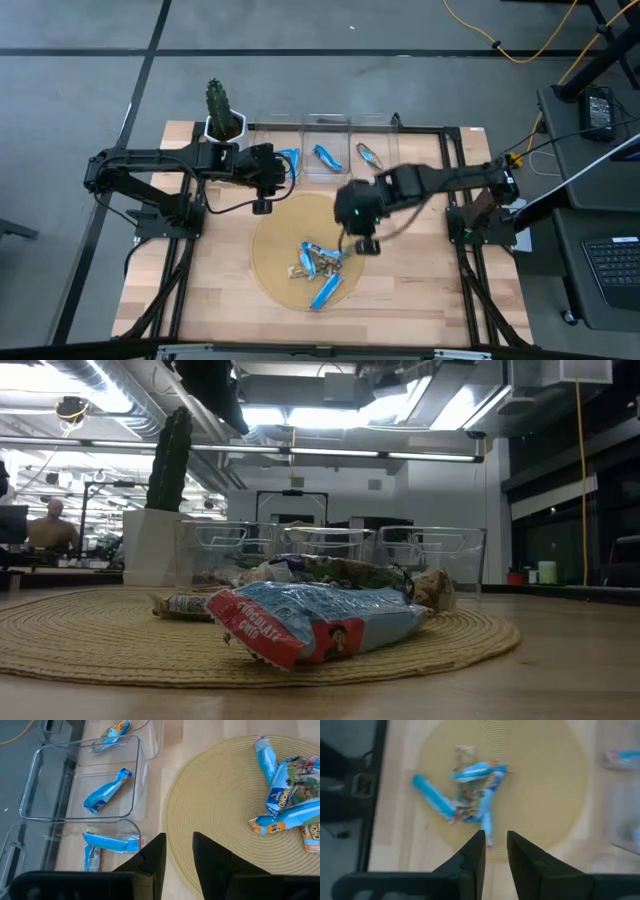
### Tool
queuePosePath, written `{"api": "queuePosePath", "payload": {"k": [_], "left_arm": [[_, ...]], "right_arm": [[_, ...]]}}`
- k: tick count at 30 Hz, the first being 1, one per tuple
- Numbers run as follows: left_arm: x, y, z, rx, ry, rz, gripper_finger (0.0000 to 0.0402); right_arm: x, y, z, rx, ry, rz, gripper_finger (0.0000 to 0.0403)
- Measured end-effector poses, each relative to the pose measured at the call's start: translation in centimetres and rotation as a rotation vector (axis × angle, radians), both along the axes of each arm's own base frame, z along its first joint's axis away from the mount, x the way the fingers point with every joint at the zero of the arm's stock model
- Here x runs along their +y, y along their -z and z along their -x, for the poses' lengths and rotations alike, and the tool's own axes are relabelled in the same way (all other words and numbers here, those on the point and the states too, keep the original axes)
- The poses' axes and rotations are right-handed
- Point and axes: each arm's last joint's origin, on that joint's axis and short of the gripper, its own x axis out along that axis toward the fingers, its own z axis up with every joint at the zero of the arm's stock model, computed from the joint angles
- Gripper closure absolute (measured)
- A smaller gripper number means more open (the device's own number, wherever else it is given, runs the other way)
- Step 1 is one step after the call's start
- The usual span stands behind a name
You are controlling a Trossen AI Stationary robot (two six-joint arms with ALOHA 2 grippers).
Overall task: Pick and place Granola Bars by type
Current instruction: Put the blue granola bar into the middle transparent bin
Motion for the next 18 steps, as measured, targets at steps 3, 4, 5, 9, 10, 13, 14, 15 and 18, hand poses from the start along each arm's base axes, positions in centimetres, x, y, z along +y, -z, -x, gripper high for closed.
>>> {"api": "queuePosePath", "payload": {"k": [3, 4, 5, 9, 10, 13, 14, 15, 18], "left_arm": [[0.0, 0.0, 0.0, -0.001, 0.01, 0.012, 0.0313], [-0.1, 0.0, 0.0, -0.002, 0.012, 0.014, 0.0313], [-0.1, 0.0, 0.0, -0.001, 0.011, 0.014, 0.0313], [0.0, 0.0, 0.0, -0.002, 0.009, 0.013, 0.0313], [0.0, 0.0, 0.0, -0.002, 0.009, 0.013, 0.0313], [0.0, 0.0, 0.0, -0.002, 0.009, 0.013, 0.0313], [0.0, 0.0, 0.0, -0.002, 0.008, 0.013, 0.0313], [0.0, 0.0, 0.0, -0.002, 0.008, 0.013, 0.0313], [0.0, 0.0, 0.0, -0.002, 0.007, 0.013, 0.0313]], "right_arm": [[1.5, 0.0, 0.4, 0.0, -0.045, -0.002, 0.032], [1.9, 0.0, 0.5, -0.001, -0.055, -0.001, 0.032], [2.2, 0.0, 0.5, -0.002, -0.065, -0.001, 0.032], [3.2, 0.0, 0.8, -0.007, -0.094, -0.003, 0.032], [3.4, 0.0, 0.7, -0.011, -0.097, -0.004, 0.032], [3.6, 0.1, 0.4, -0.035, -0.118, -0.002, 0.032], [3.6, 0.0, 0.3, -0.045, -0.128, 0.001, 0.032], [3.7, 0.0, 0.2, -0.062, -0.141, 0.004, 0.032], [3.8, -0.2, -0.1, -0.11, -0.165, 0.009, 0.032]]}}
